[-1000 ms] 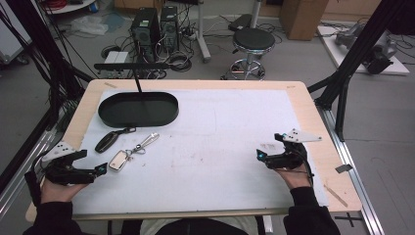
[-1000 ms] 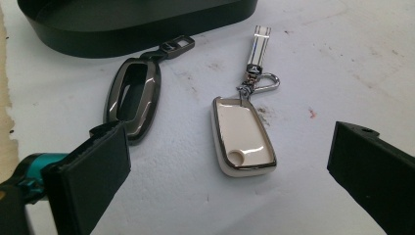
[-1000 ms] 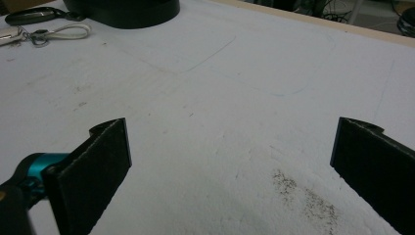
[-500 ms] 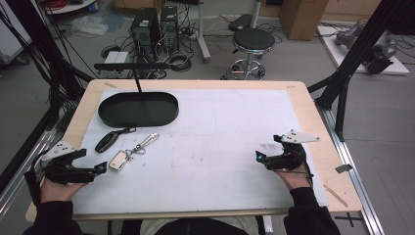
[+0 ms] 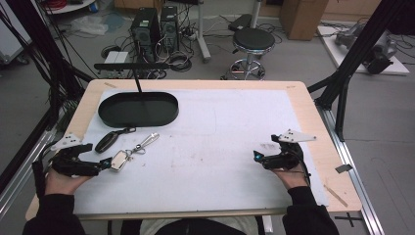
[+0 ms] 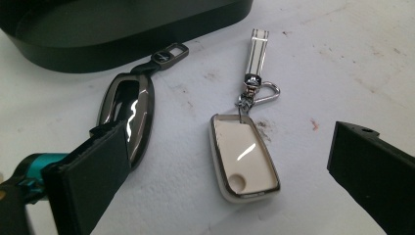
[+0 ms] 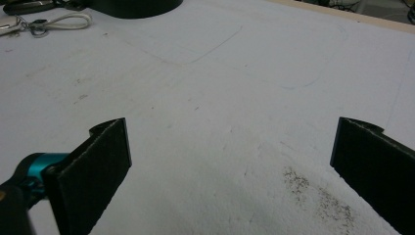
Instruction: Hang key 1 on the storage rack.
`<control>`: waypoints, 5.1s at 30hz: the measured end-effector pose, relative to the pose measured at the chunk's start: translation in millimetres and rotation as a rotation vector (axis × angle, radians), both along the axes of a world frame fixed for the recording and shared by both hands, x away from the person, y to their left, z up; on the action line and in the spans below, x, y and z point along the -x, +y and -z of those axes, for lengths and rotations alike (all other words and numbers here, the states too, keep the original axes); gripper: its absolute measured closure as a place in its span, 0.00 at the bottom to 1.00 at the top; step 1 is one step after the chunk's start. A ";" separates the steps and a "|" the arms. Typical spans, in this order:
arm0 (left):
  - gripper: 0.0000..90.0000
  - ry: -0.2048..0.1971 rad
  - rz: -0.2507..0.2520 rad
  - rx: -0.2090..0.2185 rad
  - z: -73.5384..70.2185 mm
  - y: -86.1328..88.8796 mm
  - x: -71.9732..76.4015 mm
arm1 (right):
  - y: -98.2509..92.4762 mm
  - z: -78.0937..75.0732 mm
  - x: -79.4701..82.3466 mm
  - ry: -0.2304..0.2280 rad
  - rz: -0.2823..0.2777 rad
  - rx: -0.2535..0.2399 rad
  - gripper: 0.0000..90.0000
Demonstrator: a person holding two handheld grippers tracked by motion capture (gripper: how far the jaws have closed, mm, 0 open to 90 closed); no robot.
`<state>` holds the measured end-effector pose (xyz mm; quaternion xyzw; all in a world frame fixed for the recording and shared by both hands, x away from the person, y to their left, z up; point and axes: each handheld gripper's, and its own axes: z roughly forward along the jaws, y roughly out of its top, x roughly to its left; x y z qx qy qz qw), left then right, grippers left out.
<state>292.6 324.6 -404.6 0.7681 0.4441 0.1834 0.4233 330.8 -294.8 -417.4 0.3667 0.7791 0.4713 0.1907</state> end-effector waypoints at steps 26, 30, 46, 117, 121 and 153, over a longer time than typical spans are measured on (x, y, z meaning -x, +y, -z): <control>0.03 0.079 0.169 -0.153 -20.4 -55.6 -56.7 | -1.5 -1.1 0.7 -0.009 0.019 -0.003 0.01; 0.03 0.079 0.193 -0.157 -24.0 -65.2 -65.3 | -1.1 -1.3 1.2 -0.009 0.019 -0.004 0.01; 0.03 0.161 0.261 -0.238 -6.3 -105.5 -99.2 | -0.7 -0.1 -0.8 -0.010 0.013 0.001 0.01; 0.84 -0.050 0.141 -0.218 -122.9 -99.2 -127.0 | 12.7 3.8 2.5 0.001 -0.031 0.062 0.01; 0.84 -0.059 0.117 -0.201 -134.6 -97.0 -134.2 | 12.8 3.6 2.8 -0.006 -0.033 0.063 0.01; 0.84 -0.105 0.063 -0.272 -189.2 -110.7 -200.7 | 15.8 6.3 0.5 -0.015 -0.033 0.099 0.01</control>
